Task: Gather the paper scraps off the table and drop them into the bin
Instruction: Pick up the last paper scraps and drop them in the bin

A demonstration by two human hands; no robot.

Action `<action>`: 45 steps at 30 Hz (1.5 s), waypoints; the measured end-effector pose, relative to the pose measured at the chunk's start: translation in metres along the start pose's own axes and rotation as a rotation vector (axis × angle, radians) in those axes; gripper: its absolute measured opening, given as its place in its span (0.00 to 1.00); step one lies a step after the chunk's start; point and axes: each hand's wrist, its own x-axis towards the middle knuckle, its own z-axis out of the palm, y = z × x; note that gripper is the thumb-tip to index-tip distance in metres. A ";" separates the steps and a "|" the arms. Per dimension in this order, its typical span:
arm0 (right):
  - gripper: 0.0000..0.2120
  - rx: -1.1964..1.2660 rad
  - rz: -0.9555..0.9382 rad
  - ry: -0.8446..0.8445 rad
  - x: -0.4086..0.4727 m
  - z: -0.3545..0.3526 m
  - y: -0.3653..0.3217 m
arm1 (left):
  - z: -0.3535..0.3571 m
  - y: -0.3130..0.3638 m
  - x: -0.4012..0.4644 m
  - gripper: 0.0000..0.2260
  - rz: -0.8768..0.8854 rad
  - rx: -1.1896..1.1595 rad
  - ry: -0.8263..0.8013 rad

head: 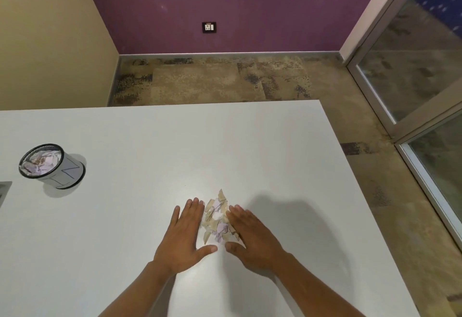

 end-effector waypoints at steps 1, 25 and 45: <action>0.35 0.003 0.067 0.043 -0.003 -0.002 -0.003 | -0.005 0.001 0.003 0.50 0.004 -0.024 -0.020; 0.05 -0.130 0.245 0.095 0.010 0.005 -0.074 | -0.023 0.047 0.004 0.10 -0.001 -0.312 0.064; 0.05 1.177 0.611 0.332 0.039 -0.026 -0.117 | -0.084 0.015 -0.037 0.17 -0.605 -0.955 0.412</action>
